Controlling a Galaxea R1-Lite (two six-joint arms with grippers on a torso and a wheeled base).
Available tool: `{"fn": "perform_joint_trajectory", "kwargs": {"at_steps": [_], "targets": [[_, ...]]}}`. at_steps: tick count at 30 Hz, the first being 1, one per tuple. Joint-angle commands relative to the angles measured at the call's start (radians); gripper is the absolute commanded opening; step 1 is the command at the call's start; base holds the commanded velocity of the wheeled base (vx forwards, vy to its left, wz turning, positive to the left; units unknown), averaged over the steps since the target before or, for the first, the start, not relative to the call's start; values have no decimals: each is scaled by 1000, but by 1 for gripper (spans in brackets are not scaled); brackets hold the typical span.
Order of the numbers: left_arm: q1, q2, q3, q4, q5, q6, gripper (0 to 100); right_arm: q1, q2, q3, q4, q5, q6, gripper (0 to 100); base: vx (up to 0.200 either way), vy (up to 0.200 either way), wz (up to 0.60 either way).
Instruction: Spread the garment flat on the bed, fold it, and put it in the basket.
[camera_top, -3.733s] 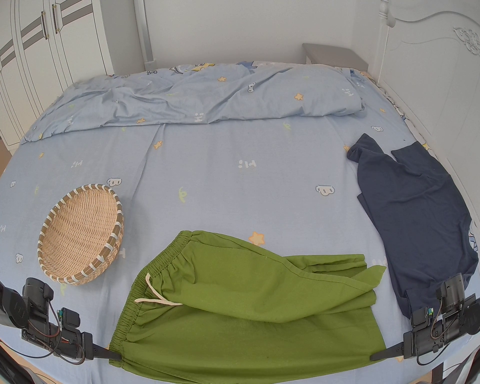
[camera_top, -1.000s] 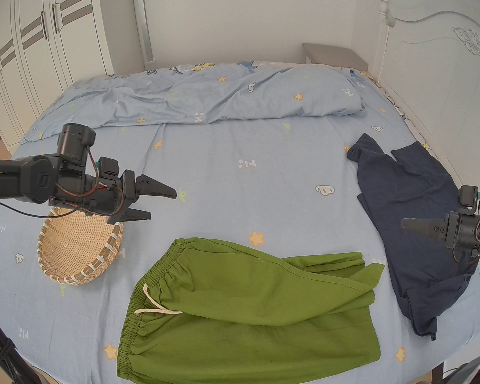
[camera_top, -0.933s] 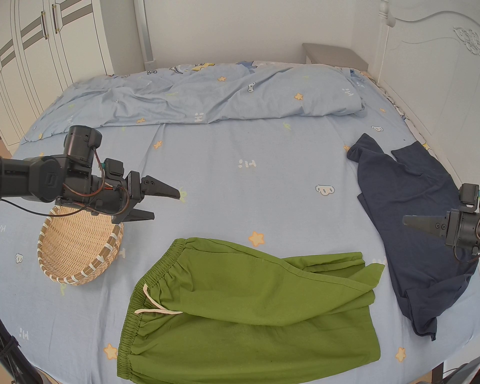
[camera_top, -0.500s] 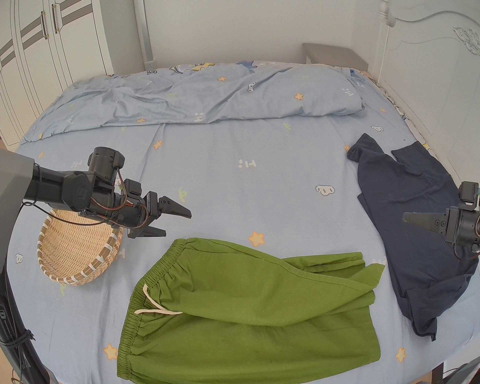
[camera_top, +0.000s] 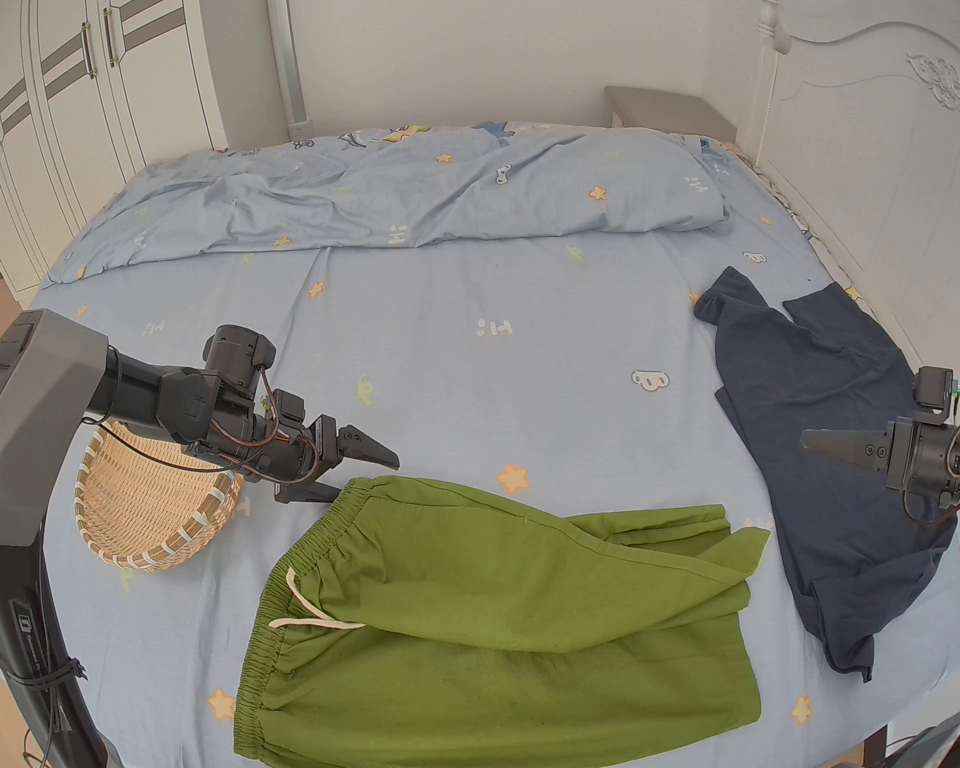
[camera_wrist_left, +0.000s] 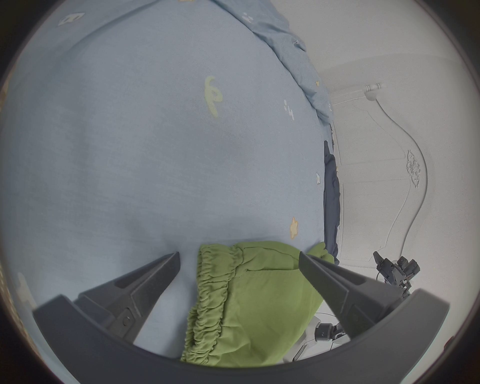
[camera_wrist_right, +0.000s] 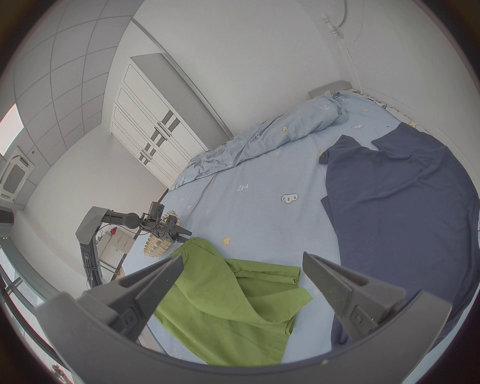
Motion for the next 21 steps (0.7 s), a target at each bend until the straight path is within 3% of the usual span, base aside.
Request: {"fn": "perform_joint_trajectory", "kwargs": {"at_steps": [1, 3, 4, 21], "targets": [[-14, 9, 6, 1, 0, -1, 100, 14, 1, 8, -1, 0, 2, 100, 0, 0, 0], [-14, 11, 6, 1, 0, -1, 100, 22, 1, 12, -8, 0, 2, 100, 0, 0, 0], [-14, 12, 6, 1, 0, -1, 0, 22, 3, 15, -11, 0, 2, 100, 0, 0, 0], [23, -29, 12, 14, 0, -2, 0, 37, 33, 24, -21, 0, 3, 100, 0, 0, 0]]}}
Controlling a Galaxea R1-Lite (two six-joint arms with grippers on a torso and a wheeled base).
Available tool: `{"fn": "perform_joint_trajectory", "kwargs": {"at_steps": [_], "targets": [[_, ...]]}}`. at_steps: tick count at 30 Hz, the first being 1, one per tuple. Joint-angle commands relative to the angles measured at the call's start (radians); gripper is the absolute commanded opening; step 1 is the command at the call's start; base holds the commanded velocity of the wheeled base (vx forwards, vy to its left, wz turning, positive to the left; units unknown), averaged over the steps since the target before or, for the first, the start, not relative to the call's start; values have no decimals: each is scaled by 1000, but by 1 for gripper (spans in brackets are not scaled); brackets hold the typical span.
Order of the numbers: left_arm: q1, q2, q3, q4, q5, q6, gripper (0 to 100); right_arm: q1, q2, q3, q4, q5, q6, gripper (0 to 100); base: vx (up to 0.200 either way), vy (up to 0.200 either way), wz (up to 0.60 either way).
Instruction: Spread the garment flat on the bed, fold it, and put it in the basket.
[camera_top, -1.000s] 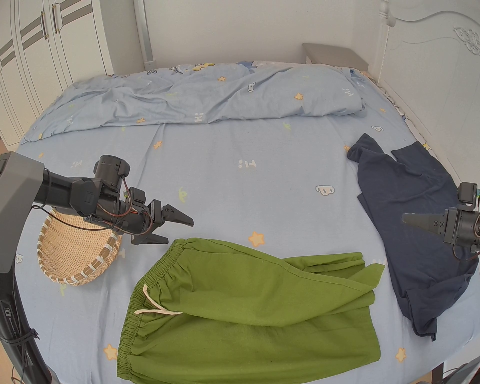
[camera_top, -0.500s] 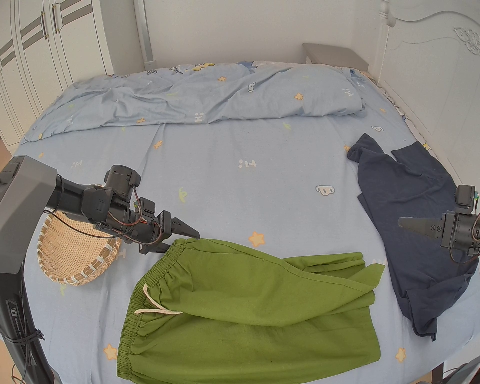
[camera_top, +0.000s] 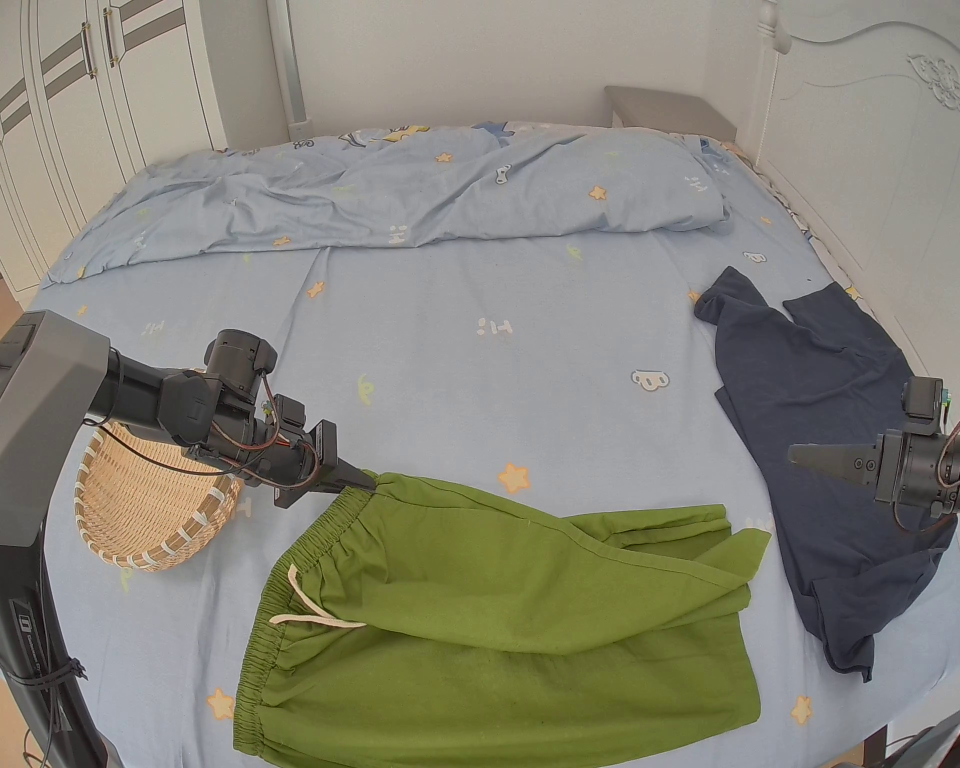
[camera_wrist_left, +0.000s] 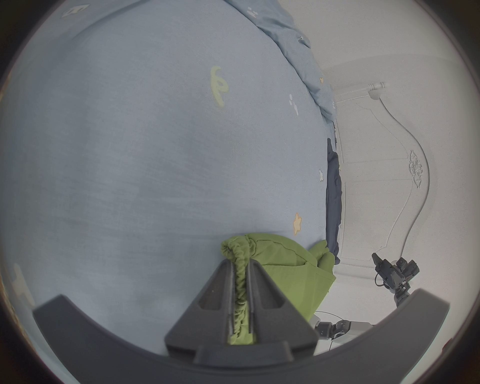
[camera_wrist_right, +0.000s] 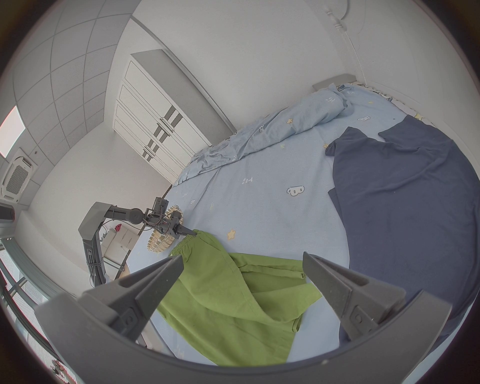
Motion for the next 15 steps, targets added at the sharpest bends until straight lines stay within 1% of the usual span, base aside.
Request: {"fn": "perform_joint_trajectory", "kwargs": {"at_steps": [1, 7, 8, 15], "targets": [[30, -40, 9, 5, -2, 0, 0, -2, 21, 0, -7, 0, 0, 100, 0, 0, 0], [84, -82, 38, 0, -2, 0, 0, -8, 52, 2, -22, 0, 0, 100, 0, 0, 0], [103, -96, 44, 1, -8, -2, 0, -9, 59, -1, -22, 0, 0, 100, 0, 0, 0], [110, -102, 55, -6, -8, 1, 0, -12, 90, -3, -22, 0, -2, 100, 0, 0, 0]]}}
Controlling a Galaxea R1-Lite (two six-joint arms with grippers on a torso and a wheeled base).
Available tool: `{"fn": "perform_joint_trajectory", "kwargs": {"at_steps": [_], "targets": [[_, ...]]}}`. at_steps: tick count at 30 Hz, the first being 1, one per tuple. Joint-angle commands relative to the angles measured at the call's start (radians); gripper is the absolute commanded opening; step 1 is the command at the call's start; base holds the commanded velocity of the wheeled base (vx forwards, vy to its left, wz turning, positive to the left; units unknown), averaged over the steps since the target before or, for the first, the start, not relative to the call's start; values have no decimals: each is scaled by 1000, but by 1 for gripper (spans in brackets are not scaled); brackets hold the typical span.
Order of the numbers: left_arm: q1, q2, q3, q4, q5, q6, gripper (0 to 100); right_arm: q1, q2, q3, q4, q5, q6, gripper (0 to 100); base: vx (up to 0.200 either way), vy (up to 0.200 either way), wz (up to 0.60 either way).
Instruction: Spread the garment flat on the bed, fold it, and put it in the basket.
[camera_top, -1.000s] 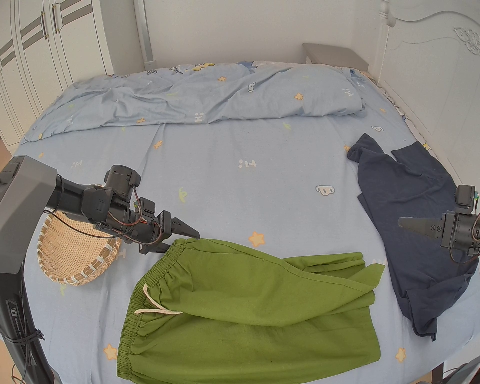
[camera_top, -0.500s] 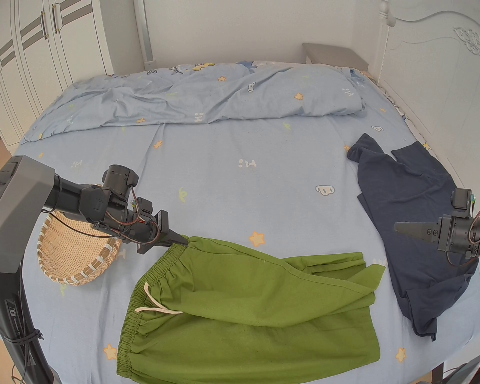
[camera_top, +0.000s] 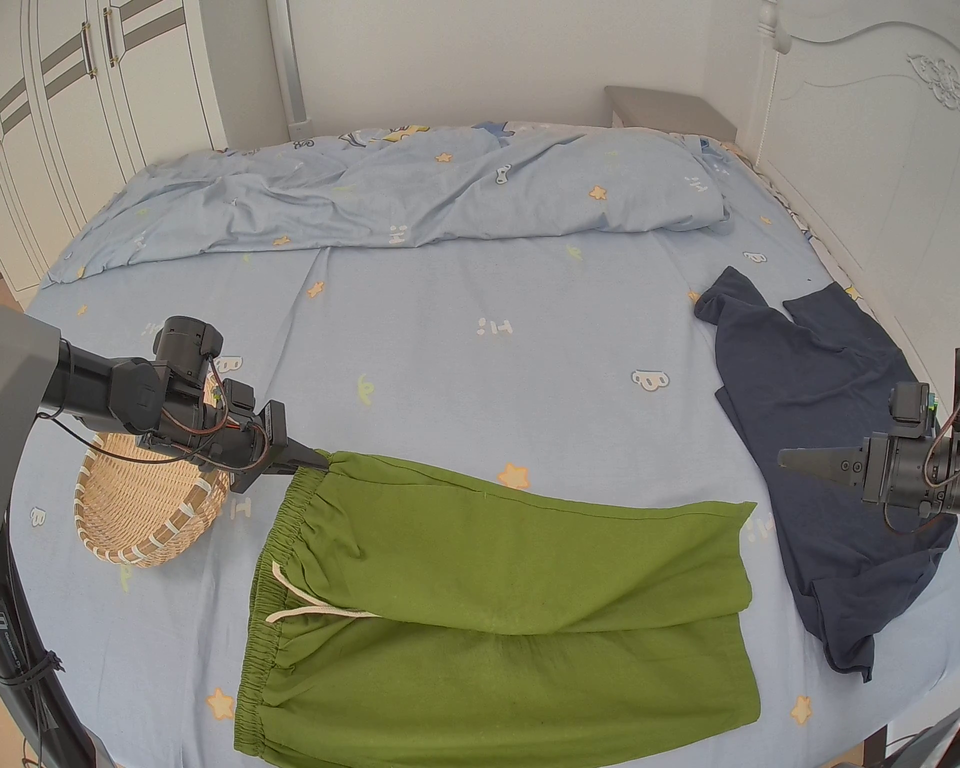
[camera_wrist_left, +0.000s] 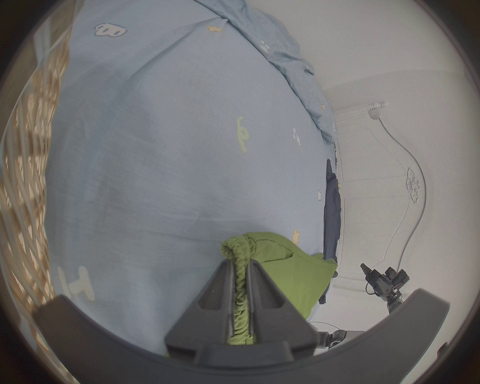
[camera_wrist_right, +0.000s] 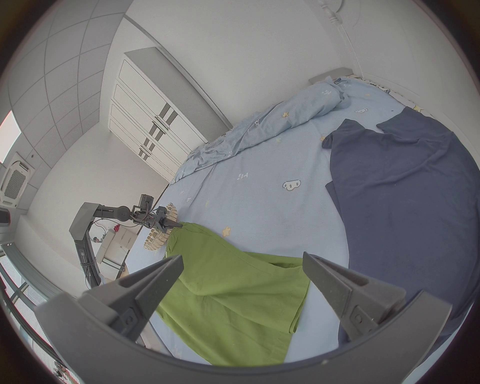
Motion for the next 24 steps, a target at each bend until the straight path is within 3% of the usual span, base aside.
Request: {"fn": "perform_joint_trajectory", "kwargs": {"at_steps": [1, 10, 16, 24], "targets": [[4, -14, 5, -1, 3, 1, 0, -5, 34, -4, -2, 0, -1, 100, 0, 0, 0], [18, -5, 1, -4, 9, 3, 0, -1, 232, -219, 44, 0, 4, 100, 0, 0, 0], [66, -5, 0, -2, 8, 32, 0, -11, 363, -176, 0, 3, -10, 100, 0, 0, 0], [64, -5, 5, -1, 9, 39, 0, -21, 373, -78, -55, 3, -10, 100, 0, 0, 0]]}}
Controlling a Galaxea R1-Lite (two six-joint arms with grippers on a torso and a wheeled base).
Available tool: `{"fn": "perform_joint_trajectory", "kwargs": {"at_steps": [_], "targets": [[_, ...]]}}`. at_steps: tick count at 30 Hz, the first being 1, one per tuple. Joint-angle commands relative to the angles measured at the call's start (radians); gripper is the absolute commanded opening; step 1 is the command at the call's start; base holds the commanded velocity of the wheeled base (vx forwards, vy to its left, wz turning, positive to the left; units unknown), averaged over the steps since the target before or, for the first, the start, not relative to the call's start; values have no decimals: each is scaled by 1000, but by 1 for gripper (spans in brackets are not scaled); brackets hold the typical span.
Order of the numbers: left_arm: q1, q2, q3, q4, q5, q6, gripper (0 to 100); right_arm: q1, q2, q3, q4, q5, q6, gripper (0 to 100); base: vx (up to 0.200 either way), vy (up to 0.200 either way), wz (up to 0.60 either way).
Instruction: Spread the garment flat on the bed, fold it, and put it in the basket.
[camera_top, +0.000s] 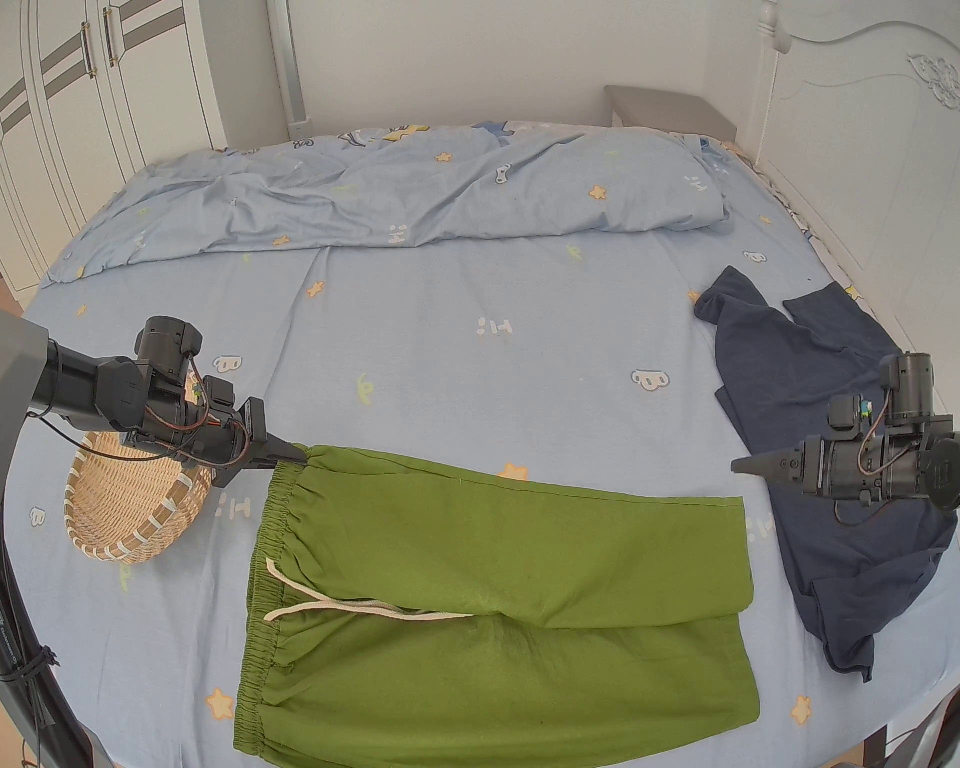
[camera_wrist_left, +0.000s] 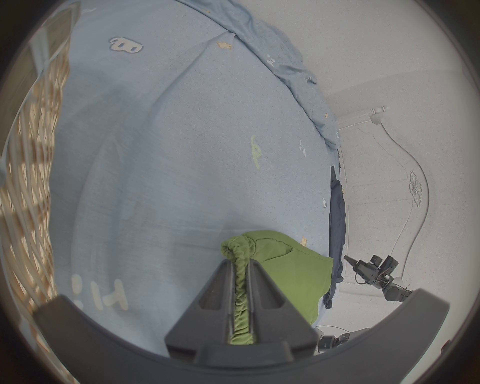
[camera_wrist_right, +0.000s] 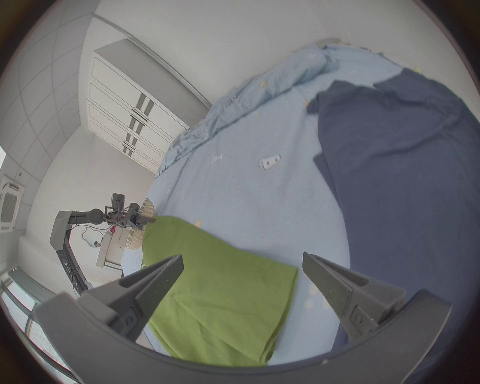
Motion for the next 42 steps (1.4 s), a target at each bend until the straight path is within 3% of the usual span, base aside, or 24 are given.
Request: {"fn": "perform_joint_trajectory", "kwargs": {"at_steps": [1, 12, 36, 37, 42], "targets": [[4, 1, 3, 1, 0, 1, 0, -5, 33, 49, -10, 1, -1, 100, 0, 0, 0], [-7, -5, 17, 0, 0, 1, 0, -14, 122, 60, -121, 7, 1, 100, 0, 0, 0], [-5, -2, 14, 0, -1, 1, 0, 24, 221, 46, -213, 10, 16, 100, 0, 0, 0], [-5, -2, 14, 0, -1, 1, 0, 24, 221, 48, -214, 8, 16, 0, 0, 0, 0], [-5, -1, 14, 0, -1, 1, 0, 16, 220, 48, -218, 7, 18, 0, 0, 0, 0]]}}
